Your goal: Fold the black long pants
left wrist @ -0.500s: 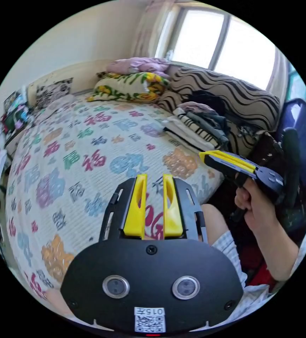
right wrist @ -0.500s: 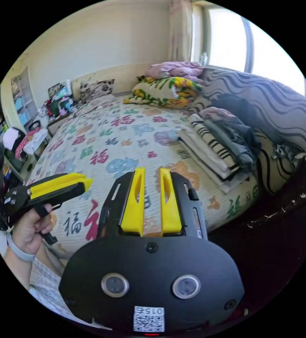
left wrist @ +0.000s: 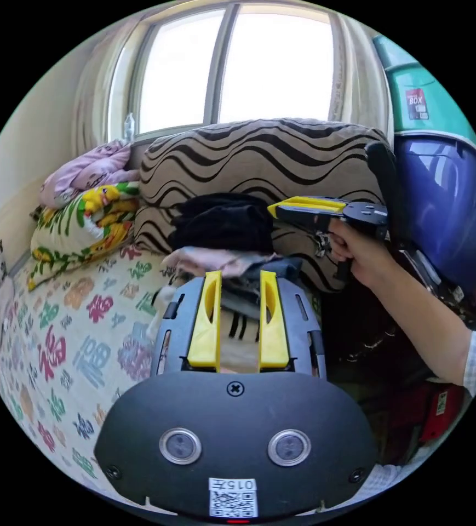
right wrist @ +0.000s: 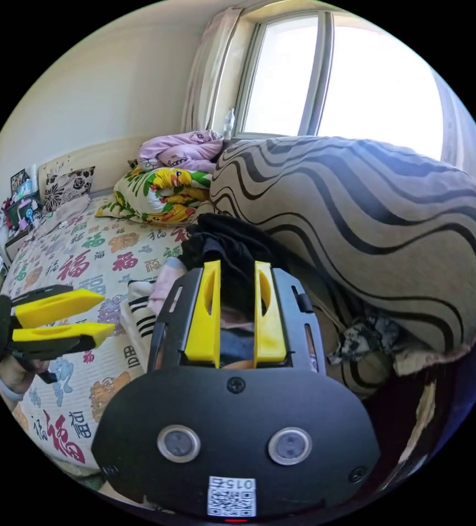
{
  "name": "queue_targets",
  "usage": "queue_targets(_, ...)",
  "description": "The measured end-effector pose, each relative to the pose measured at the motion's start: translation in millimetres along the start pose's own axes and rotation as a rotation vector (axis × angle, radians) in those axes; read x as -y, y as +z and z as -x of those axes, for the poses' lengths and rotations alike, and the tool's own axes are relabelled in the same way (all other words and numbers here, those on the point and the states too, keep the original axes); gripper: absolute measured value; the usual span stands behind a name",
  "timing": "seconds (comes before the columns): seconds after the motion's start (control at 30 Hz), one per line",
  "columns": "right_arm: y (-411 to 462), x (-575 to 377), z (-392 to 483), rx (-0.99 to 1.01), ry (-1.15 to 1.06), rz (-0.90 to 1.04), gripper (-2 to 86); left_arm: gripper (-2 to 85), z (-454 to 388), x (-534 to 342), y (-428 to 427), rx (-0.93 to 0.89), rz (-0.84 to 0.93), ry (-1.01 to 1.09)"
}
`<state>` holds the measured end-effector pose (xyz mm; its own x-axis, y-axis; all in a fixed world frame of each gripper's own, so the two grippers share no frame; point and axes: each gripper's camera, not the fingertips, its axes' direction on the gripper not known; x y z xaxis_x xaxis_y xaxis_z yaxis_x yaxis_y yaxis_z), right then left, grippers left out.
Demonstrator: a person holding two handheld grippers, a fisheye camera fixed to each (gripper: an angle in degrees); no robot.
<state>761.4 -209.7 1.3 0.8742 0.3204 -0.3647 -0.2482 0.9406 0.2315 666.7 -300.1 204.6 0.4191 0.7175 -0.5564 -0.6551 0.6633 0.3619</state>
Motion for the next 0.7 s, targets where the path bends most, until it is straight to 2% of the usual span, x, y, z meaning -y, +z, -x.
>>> queue_targets(0.13, 62.9, 27.5, -16.5, 0.079, -0.095, 0.143, 5.6, 10.9, -1.5, 48.8, 56.0, 0.020, 0.049, 0.044)
queue_targets(0.23, 75.9, 37.4, -29.7, 0.131, -0.109, 0.151, 0.8, 11.0, -8.1, 59.0, 79.0, 0.044, 0.064, 0.078)
queue_targets(0.33, 57.4, 46.8, -61.8, 0.349, -0.002, 0.066, -0.6, 11.4, -18.8, 63.2, 90.6, 0.077, 0.066, 0.095)
queue_targets(0.4, 43.8, 51.2, -78.3, 0.475, 0.084, 0.011, -0.8, 11.6, -23.7, 64.6, 84.2, 0.079, -0.005, 0.061)
queue_targets(0.53, -23.7, 64.4, -81.6, 0.851, -0.002, -0.228, -1.0, 10.9, -30.5, 66.9, 51.5, 0.099, -0.194, -0.056)
queue_targets(0.6, -63.5, 77.4, -73.8, 0.770, -0.084, -0.315, -0.9, 9.7, -31.5, 67.7, 35.8, 0.136, -0.238, -0.079)
queue_targets(0.67, -89.0, 92.2, -60.0, 0.465, -0.182, -0.335, -0.9, 9.2, -31.2, 70.3, 27.1, 0.154, -0.217, -0.079)
queue_targets(0.7, -88.3, 95.0, -60.0, 0.443, -0.187, -0.320, -0.8, 9.3, -30.9, 71.7, 23.4, 0.156, -0.187, -0.072)
